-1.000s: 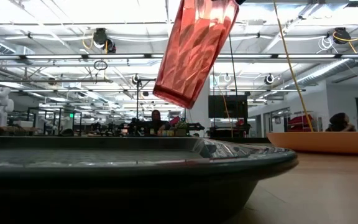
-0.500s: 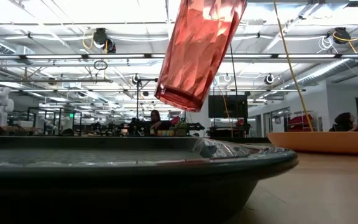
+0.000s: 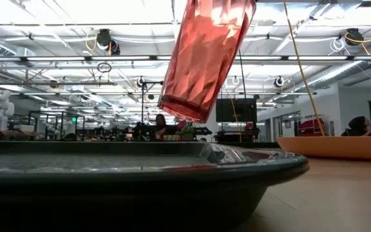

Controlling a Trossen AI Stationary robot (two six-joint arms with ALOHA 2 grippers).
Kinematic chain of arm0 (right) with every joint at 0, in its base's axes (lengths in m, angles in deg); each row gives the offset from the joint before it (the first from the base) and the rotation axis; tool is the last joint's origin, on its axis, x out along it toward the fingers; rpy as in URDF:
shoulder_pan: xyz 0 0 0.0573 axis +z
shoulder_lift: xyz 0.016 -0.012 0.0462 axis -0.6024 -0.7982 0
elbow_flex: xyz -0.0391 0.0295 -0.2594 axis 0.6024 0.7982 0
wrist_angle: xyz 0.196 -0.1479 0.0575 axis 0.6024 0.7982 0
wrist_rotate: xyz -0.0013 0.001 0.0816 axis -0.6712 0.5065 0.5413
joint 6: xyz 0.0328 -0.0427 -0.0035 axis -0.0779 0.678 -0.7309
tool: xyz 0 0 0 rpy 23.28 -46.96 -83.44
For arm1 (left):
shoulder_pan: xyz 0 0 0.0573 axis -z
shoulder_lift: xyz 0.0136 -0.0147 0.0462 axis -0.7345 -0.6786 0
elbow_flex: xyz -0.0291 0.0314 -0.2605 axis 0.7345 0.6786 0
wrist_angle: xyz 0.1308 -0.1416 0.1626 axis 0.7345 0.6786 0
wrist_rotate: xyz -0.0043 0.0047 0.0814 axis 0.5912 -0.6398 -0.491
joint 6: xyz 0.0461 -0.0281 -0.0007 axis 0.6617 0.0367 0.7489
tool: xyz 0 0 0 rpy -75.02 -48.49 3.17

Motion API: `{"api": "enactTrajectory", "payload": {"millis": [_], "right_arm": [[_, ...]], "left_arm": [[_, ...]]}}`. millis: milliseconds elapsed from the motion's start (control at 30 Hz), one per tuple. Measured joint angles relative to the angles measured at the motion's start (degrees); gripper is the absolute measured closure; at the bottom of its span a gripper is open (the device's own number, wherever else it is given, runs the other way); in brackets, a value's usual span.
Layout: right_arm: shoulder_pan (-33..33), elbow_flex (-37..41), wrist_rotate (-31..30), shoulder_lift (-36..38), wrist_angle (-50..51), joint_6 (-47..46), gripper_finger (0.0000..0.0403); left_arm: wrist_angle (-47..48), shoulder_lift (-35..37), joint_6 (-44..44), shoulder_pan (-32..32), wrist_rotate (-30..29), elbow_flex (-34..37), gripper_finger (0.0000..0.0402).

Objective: Pick and place plate/cup/fork/spoon on tray
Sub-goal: Put the brown cup on the black tray

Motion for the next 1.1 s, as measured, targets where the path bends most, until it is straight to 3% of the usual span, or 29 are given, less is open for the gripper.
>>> {"api": "enactTrajectory", "payload": {"millis": [267, 633, 733, 900, 1100], "right_arm": [[0.0, 0.1, 0.3, 0.0, -0.4, 0.4, 0.0396], [0.0, 0.1, 0.1, 0.0, -1.7, 1.3, 0.0394], [0.0, 0.1, -0.8, 0.1, -3.7, 1.3, 0.0382], [0.1, 0.1, -2.2, 0.1, -6.6, 1.5, 0.0310], [1.1, 0.1, -12.9, 0.2, -10.7, 3.4, 0.0182]], "left_arm": [[0.6, -1.7, 2.9, -2.2, 5.2, 0.0, 0.0216], [1.0, -2.3, 9.7, -2.8, 9.0, 0.1, 0.0366], [1.3, -2.4, 10.9, -2.8, 9.7, 0.1, 0.0390], [1.9, -2.3, 11.0, -2.5, 9.8, 0.1, 0.0384], [4.5, -2.3, 10.8, -1.9, 9.6, 0.1, 0.0391]]}}
